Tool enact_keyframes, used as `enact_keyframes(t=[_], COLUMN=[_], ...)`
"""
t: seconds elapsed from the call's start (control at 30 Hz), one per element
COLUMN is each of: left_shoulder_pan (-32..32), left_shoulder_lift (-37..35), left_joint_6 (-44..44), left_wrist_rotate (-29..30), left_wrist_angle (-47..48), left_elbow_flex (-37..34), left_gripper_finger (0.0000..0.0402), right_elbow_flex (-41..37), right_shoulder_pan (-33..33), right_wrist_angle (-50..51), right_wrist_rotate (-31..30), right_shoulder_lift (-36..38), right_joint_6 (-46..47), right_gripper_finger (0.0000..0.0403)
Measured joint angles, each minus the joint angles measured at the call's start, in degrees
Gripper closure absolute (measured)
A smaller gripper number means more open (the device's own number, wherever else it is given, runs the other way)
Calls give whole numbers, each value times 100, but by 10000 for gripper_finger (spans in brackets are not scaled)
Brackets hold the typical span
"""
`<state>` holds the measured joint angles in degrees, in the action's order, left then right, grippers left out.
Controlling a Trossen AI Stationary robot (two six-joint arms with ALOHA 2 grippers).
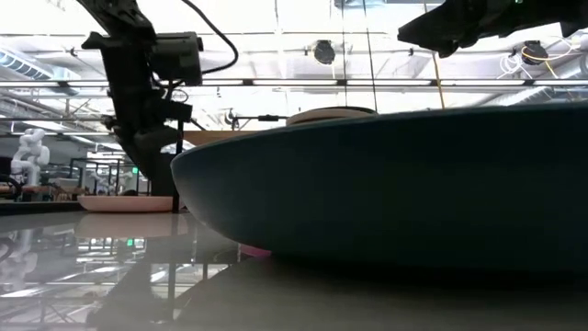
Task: Place and stack plates onto a shelf
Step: Stack the orange plate on top of the black plate on the shelf
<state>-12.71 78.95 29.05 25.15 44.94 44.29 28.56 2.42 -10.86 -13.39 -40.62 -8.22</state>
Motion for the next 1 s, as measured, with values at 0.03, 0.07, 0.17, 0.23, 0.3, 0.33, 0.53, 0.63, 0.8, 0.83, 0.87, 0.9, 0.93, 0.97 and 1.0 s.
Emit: enact_keyframes(t=[0.03,0.07,0.17,0.23,0.3,0.33,0.53,0.63,0.8,0.83,0.87,0.9,0.93,0.97,1.0], left_shoulder_pan=[-26,-55,-169,-212,-240,-255,-333,-363,-528,-566,-609,-651,-675,-683,-673], left_shoulder_lift=[51,106,268,398,509,543,626,679,691,693,684,669,661,659,662], left_joint_6=[-73,-134,-332,-418,-471,-472,-346,-338,-191,-189,-163,-128,-81,-46,-41], left_wrist_rotate=[-3,-24,-315,-420,-414,-399,-172,-158,-151,-158,-145,-147,-146,-124,-100], left_wrist_angle=[-33,-83,-233,-216,-84,23,416,395,29,-138,-271,-384,-457,-484,-490], left_elbow_flex=[0,0,0,0,0,0,0,-22,-407,-526,-612,-702,-768,-805,-817], left_gripper_finger=[320,319,311,301,288,282,251,246,245,245,245,245,245,245,246], right_elbow_flex=[0,0,1,2,4,4,4,4,4,4,4,4,4,4,4], right_shoulder_pan=[0,0,0,0,0,0,0,0,0,0,0,0,0,0,0], right_wrist_angle=[1,0,1,18,71,102,220,213,213,213,213,213,213,214,213], right_wrist_rotate=[-1,-1,0,0,1,2,2,1,2,4,4,4,4,4,4], right_shoulder_lift=[-2,-1,0,0,0,0,-2,0,0,-2,-1,0,0,-2,-2], right_joint_6=[-3,-3,-2,19,67,102,154,156,225,250,262,263,263,266,264], right_gripper_finger=[282,282,282,282,282,282,282,282,282,282,282,282,282,282,282])
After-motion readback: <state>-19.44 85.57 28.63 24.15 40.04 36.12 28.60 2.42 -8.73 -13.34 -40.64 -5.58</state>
